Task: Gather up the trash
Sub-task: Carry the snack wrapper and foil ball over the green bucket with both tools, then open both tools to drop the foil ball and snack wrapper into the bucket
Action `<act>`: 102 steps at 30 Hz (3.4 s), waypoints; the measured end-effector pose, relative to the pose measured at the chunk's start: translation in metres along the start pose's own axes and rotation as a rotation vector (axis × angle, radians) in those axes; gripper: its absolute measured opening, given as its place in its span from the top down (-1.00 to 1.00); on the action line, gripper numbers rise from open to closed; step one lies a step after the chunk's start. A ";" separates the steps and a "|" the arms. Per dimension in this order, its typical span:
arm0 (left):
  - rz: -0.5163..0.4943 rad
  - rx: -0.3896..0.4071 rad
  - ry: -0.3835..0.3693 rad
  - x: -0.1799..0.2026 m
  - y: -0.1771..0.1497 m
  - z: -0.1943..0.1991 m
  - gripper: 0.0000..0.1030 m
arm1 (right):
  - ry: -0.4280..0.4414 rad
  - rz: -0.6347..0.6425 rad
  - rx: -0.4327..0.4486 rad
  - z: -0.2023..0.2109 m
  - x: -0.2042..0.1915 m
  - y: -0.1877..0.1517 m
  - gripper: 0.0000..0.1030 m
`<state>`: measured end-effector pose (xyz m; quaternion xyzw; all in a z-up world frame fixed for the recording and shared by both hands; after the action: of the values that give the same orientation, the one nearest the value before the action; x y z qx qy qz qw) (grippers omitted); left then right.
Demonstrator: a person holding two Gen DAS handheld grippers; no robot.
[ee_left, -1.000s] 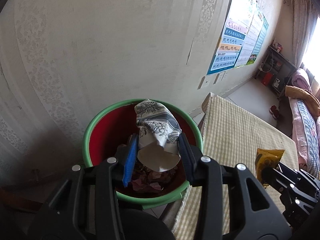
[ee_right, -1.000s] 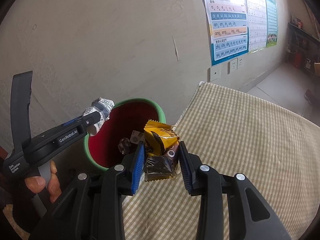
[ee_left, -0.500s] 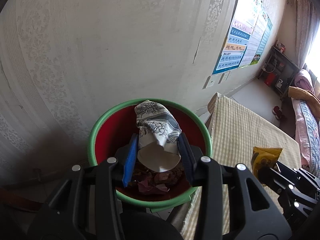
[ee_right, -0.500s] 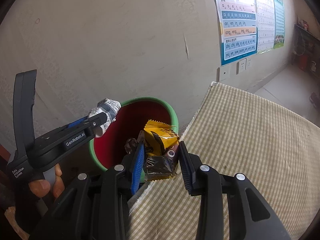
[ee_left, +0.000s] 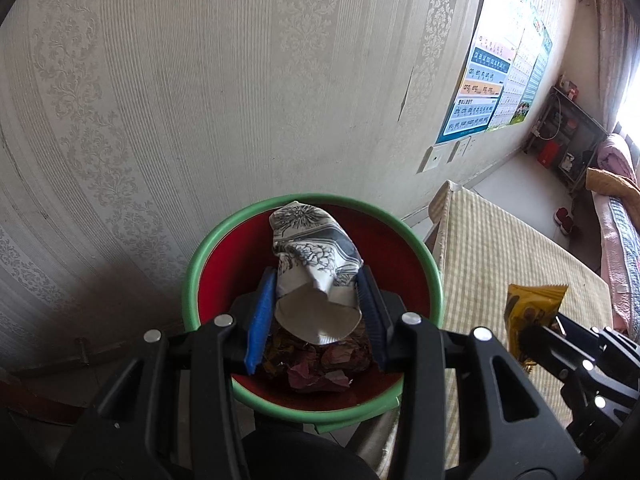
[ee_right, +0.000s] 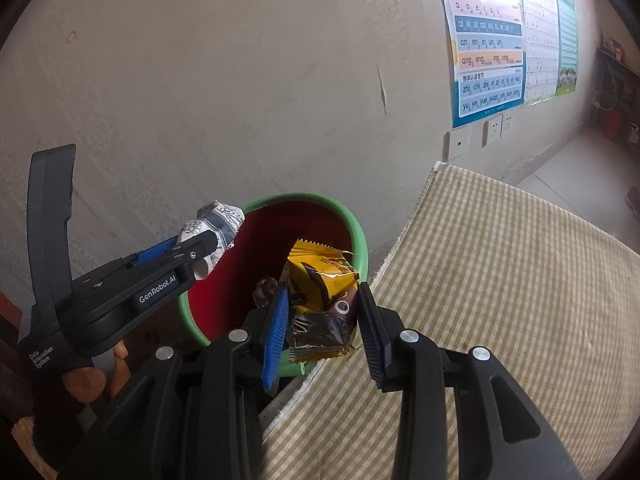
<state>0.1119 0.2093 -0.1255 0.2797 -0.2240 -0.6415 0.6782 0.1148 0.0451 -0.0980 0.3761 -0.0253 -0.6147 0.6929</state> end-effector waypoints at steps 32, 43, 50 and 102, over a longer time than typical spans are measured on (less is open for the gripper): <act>-0.057 -0.093 0.020 -0.009 0.010 -0.048 0.24 | 0.017 -0.018 -0.025 -0.041 -0.011 0.031 0.32; -0.052 -0.111 0.017 -0.011 0.008 -0.053 0.24 | 0.028 -0.027 -0.040 -0.047 -0.008 0.034 0.32; -0.049 -0.123 0.018 -0.012 0.008 -0.056 0.24 | 0.029 -0.034 -0.044 -0.050 -0.006 0.034 0.32; -0.012 -0.198 0.036 -0.021 0.000 -0.066 -0.24 | 0.015 -0.055 -0.039 -0.048 0.002 0.032 0.06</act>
<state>0.1535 0.2359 -0.1735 0.2241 -0.1458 -0.6596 0.7025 0.1658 0.0654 -0.1153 0.3676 0.0022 -0.6311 0.6831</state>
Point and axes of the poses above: each gripper's, at about its wrist camera, not at the fingertips, and z roughly against the way its jaws point, x to its right, y to its top, the point moved 4 cm from there along -z, roughly the way its jaws point, and after that the axes turned 12 degrees about -z, right-handed, at the moved point
